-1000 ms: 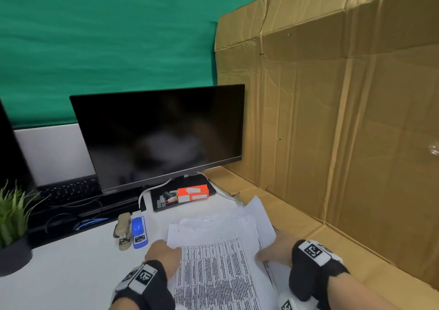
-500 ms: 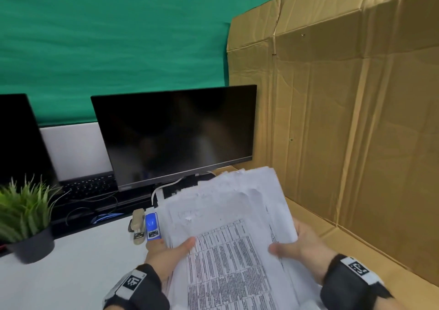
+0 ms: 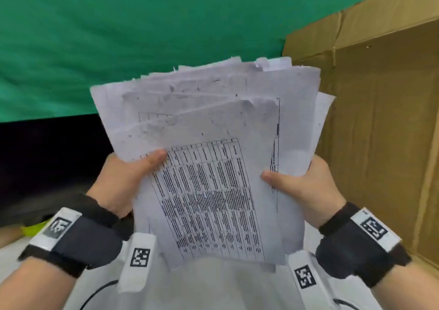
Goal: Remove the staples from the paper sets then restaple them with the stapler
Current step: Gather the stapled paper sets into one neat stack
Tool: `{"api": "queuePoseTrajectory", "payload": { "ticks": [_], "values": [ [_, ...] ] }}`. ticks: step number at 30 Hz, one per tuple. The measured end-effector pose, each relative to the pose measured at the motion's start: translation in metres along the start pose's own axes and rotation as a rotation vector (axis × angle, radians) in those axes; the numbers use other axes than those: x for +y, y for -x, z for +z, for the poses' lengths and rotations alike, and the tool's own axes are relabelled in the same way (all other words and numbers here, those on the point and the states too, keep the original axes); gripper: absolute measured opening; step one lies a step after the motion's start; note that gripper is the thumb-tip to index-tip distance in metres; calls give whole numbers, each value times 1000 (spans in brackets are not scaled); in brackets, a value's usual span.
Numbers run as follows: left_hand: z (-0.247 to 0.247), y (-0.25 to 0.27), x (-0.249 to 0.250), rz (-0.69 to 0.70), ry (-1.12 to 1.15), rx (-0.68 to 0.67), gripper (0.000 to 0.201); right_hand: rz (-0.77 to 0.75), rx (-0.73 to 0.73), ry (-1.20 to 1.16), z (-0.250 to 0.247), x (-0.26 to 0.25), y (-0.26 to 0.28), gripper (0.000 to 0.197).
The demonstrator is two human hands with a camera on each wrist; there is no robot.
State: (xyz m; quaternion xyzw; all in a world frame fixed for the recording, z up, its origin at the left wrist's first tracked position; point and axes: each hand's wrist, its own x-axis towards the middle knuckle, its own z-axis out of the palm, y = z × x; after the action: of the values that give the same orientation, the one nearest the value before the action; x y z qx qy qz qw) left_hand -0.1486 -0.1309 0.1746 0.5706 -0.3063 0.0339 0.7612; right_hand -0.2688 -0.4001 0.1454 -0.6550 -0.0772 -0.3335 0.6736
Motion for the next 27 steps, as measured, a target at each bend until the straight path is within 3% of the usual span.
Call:
{"api": "queuePoseTrajectory", "payload": {
  "ticks": [2,3,5,7,10,16,19,21,24,27],
  "values": [
    [-18,11,18,84,-76,128,46,-6,-19,-28,33,11,2,45],
    [-27,21,16,84,-106,187,49,12,-41,-19,46,21,7,48],
    [-45,48,-3,-16,-178,271,68,77,-75,8,68,44,19,46],
    [-62,76,-27,-142,-234,307,60,126,-83,29,86,63,28,39],
    [-87,96,-45,-214,-321,305,38,166,-47,44,108,73,32,33],
    [-97,89,-18,-65,-301,295,41,95,-31,-16,136,56,27,22],
    [-120,84,-8,0,-261,298,61,47,-41,-76,136,51,22,29],
    [-131,90,-10,-40,-316,265,75,75,-94,-28,135,60,23,42],
    [-125,101,-19,-72,-427,190,58,162,-187,112,146,76,35,50],
    [-119,99,-20,-19,-409,245,48,128,-63,149,160,75,43,41]
  ]
}}
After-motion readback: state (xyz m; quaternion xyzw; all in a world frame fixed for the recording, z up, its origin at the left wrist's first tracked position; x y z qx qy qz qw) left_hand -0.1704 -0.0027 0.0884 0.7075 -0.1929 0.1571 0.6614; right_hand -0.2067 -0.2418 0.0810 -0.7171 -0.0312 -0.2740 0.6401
